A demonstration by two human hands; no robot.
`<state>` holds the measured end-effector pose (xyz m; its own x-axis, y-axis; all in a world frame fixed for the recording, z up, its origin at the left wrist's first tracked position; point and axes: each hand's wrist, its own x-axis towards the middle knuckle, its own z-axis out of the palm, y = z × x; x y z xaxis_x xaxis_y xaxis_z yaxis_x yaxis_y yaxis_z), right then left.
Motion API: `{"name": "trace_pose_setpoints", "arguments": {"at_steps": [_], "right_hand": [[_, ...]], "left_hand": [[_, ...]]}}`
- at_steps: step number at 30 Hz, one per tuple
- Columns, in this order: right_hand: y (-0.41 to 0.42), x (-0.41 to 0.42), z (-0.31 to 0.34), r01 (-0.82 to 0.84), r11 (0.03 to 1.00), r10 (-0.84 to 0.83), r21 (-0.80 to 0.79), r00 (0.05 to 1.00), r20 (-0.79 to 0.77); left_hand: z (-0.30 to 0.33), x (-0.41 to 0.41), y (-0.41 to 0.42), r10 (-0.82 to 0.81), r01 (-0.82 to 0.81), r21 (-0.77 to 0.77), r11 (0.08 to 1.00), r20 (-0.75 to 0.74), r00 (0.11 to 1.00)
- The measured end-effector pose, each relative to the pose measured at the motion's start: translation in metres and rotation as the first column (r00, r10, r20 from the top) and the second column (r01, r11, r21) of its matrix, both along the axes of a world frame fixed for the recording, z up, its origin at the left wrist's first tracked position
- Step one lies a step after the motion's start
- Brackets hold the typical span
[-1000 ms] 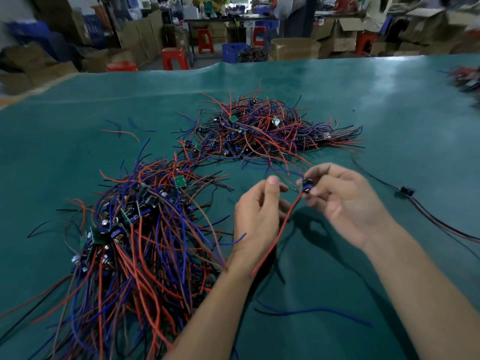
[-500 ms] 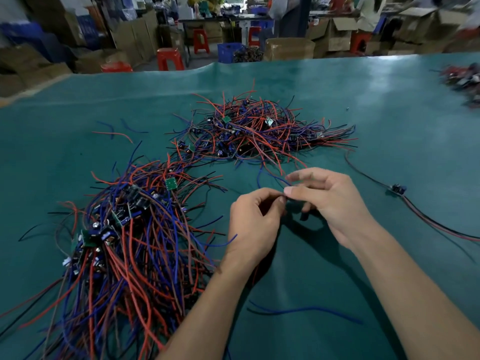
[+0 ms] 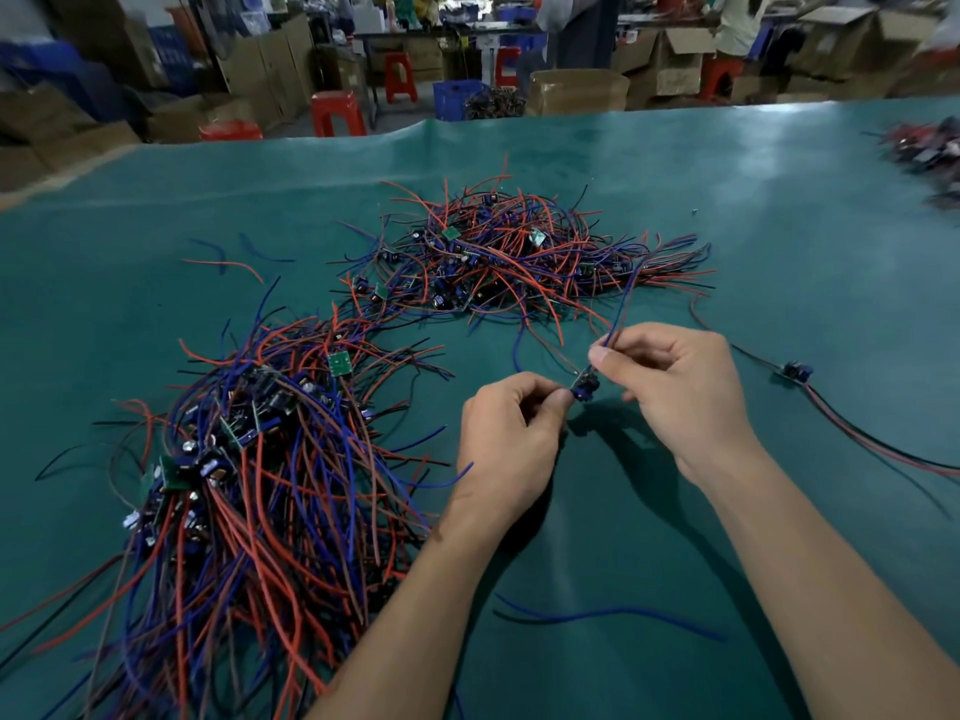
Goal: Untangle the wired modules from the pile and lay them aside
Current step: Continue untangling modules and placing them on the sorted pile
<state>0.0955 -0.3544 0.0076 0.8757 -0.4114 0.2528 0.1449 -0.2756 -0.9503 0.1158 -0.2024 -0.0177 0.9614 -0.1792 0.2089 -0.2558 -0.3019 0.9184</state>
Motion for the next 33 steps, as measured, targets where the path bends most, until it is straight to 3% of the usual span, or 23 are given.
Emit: {"name": "trace_pose_setpoints", "arguments": {"at_steps": [4,12,17,20,22,25,28,30,33], "right_hand": [[-0.011,0.002,0.003,0.078,0.997,-0.079,0.009,0.994,0.077],[-0.037,-0.003,0.012,0.231,0.952,-0.271,0.202,0.941,0.202],[-0.051,-0.006,0.012,0.414,0.828,-0.505,0.379,0.843,0.184],[-0.058,-0.006,0.013,0.515,0.732,-0.619,0.446,0.776,0.121],[-0.054,-0.004,0.013,0.485,0.784,-0.539,0.387,0.841,0.039],[-0.027,-0.002,0.007,0.132,0.975,-0.112,0.176,0.986,-0.120],[-0.001,-0.002,-0.001,-0.214,0.973,0.224,0.081,0.963,-0.149],[0.005,-0.002,-0.003,-0.277,0.959,0.282,0.056,0.955,-0.091],[0.002,-0.002,-0.001,-0.244,0.969,0.245,0.031,0.969,-0.029]], "left_hand": [[0.000,-0.001,-0.001,-0.027,0.027,0.005,1.000,-0.006,1.000],[0.001,-0.002,0.000,-0.069,0.069,0.041,0.997,0.007,0.998],[0.001,-0.003,0.001,-0.046,0.045,0.040,0.998,0.012,0.999],[0.001,-0.001,0.001,0.019,-0.021,-0.049,0.999,-0.033,0.999],[0.002,0.000,0.001,0.036,-0.042,-0.099,0.994,-0.059,0.998],[0.001,0.000,0.001,0.033,-0.042,-0.132,0.990,-0.072,0.997],[0.000,-0.001,0.001,0.003,-0.008,-0.134,0.991,-0.035,0.999],[0.000,0.000,0.001,-0.016,0.013,-0.129,0.992,-0.018,1.000],[0.001,-0.001,0.000,-0.036,0.034,-0.101,0.994,-0.014,0.999]]}}
